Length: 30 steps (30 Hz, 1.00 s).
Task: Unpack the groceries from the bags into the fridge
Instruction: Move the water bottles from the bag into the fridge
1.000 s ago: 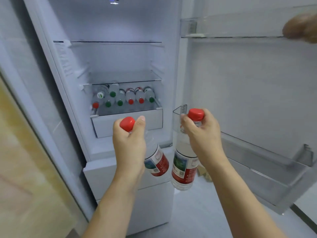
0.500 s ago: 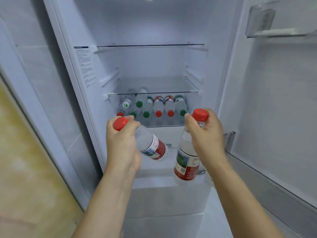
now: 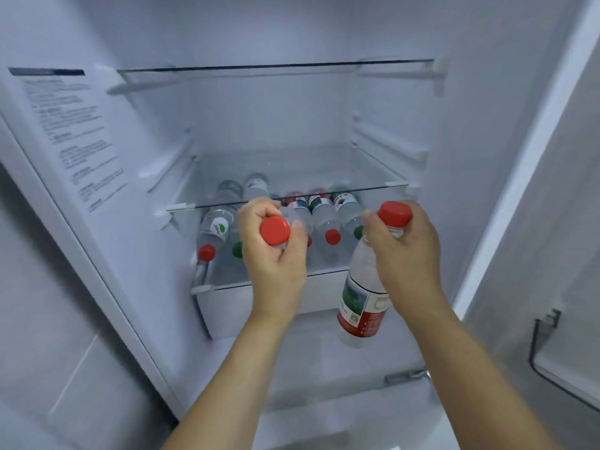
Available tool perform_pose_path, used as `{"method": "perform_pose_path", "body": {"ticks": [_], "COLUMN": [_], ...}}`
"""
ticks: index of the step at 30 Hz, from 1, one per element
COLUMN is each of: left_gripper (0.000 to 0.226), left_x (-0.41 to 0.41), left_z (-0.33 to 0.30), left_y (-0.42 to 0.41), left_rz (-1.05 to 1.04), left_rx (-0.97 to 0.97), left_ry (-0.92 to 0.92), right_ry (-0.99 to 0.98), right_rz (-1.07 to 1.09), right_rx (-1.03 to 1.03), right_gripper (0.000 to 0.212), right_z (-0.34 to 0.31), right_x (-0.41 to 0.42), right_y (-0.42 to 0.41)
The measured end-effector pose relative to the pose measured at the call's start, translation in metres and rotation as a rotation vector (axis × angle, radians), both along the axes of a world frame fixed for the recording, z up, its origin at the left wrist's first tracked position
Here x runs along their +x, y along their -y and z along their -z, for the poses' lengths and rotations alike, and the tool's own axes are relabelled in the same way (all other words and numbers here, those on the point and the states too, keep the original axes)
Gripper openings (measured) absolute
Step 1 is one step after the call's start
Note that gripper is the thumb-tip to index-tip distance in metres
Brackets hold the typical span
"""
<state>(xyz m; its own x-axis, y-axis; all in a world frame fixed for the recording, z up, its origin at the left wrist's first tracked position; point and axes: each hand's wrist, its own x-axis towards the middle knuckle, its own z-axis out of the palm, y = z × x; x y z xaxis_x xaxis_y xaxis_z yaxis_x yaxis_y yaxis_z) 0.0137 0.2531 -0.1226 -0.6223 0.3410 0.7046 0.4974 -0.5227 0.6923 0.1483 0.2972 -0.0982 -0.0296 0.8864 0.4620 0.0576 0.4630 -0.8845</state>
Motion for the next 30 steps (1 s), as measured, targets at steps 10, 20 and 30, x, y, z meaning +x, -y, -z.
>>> {"method": "perform_pose_path", "body": {"ticks": [10,20,30], "left_gripper": [0.022,0.045,0.073], "left_x": [-0.049,-0.097,-0.097], "left_z": [0.045,0.069,0.054], "left_y": [-0.066,-0.125,-0.166], "left_rz": [0.053,-0.198,-0.31], "left_rx": [-0.204,-0.652,-0.931], "left_ry": [-0.531,-0.663,-0.676], "right_ry": [-0.014,-0.015,-0.019], "right_rz": [0.027,0.082,0.131], "right_rx": [0.004,-0.008,-0.013], "right_gripper": [0.019,0.019,0.019], "right_z": [0.006,0.009,0.013], "right_x": [-0.024,-0.02,-0.021], "right_y": [-0.033,-0.044,-0.045]}}
